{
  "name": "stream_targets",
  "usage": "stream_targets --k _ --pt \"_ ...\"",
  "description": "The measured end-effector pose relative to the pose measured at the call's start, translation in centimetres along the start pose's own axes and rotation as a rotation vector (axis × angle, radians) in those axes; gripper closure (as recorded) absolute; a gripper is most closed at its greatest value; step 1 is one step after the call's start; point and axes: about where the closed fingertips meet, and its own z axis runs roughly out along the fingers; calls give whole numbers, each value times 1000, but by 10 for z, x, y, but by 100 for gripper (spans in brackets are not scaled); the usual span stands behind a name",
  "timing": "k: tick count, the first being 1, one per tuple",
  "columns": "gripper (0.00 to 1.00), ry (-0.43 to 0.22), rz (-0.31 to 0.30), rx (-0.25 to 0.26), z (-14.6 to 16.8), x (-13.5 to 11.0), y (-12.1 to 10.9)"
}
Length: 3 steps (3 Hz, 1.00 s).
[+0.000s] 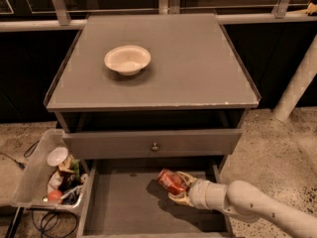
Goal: Pick coke can from middle drawer and place on counter
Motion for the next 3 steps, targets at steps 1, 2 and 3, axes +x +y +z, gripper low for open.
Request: stream_targets --k 1,2,3 --pt "100 -60 -22 -23 -37 -23 -5" --pt "100 -50 -52 -71 -71 -59 -8" --pt "100 -7 -95 -70 -104 -99 -20"
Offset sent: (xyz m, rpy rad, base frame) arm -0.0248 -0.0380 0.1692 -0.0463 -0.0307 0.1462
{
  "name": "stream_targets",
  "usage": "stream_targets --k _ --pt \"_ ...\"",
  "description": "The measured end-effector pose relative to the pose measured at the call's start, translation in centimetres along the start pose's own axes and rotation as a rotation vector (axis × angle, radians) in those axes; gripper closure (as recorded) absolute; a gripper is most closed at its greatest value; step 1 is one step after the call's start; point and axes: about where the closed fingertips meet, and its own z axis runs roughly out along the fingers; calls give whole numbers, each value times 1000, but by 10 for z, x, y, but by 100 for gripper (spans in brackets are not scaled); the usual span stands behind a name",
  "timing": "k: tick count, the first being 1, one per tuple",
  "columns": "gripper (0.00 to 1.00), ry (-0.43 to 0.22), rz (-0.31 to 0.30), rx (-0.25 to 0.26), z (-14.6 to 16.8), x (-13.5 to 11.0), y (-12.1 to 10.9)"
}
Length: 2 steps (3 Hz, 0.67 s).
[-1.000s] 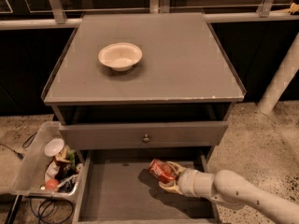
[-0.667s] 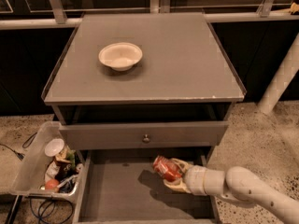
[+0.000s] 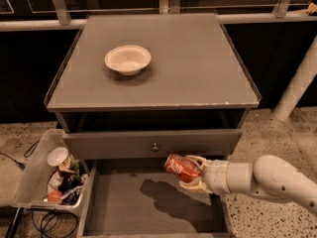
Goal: Pick coke can from middle drawer and place on counter
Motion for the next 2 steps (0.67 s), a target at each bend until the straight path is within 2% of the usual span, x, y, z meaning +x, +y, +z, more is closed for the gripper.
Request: stream_targets --k 1,2 --pt "100 76 -45 36 -34 -38 -21" --pt "100 122 -75 84 -68 -69 -43"
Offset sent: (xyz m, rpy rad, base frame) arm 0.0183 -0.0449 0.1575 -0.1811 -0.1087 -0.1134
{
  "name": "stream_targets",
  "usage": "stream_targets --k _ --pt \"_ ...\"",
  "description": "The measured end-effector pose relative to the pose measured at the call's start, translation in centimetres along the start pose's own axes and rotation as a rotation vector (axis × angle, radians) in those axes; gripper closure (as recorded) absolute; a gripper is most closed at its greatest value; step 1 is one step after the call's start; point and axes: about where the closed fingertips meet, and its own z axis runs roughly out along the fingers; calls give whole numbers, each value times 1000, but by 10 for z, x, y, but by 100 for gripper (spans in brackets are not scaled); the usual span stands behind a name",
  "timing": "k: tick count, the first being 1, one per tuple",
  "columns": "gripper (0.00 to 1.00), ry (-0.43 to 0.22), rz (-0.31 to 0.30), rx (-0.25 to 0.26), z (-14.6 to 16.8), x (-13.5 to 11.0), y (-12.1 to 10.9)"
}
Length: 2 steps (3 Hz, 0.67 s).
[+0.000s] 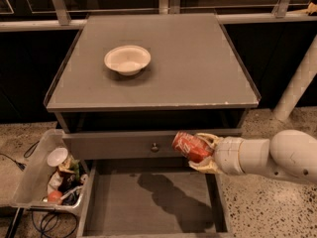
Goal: Pick coke can from middle drawer and place on counter
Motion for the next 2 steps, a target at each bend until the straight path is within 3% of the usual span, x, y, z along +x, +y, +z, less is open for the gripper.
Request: stream_targets --k 1,2 --pt "100 0 0 0 0 0 0" --pt "100 35 -47 28 -17 -19 -6"
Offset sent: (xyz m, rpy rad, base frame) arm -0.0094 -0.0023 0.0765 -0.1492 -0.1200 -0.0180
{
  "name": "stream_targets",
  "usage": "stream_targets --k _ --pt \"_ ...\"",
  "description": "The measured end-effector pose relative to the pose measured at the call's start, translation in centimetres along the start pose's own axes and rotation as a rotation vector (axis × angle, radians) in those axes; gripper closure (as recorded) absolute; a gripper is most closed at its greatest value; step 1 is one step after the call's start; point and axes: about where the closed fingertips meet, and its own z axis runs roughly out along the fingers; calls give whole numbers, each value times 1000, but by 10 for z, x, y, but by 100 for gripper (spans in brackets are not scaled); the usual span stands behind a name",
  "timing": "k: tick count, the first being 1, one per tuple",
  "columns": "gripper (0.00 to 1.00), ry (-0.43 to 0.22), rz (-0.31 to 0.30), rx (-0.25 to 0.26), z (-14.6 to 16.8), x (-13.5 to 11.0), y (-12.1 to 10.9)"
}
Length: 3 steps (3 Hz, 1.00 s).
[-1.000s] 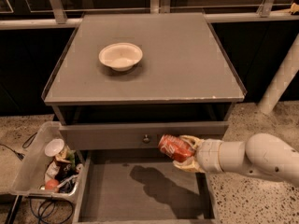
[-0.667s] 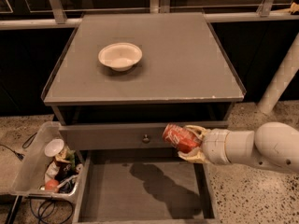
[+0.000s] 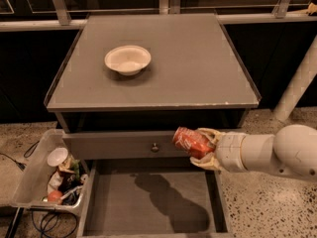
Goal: Pick coke can from middle drawer and place on counter
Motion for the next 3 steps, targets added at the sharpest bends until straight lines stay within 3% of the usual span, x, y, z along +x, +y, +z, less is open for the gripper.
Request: stream_targets --k 1,3 --pt "100 27 -71 41 -36 -35 -11" --pt "100 46 -131 -1 -99 -96 -50"
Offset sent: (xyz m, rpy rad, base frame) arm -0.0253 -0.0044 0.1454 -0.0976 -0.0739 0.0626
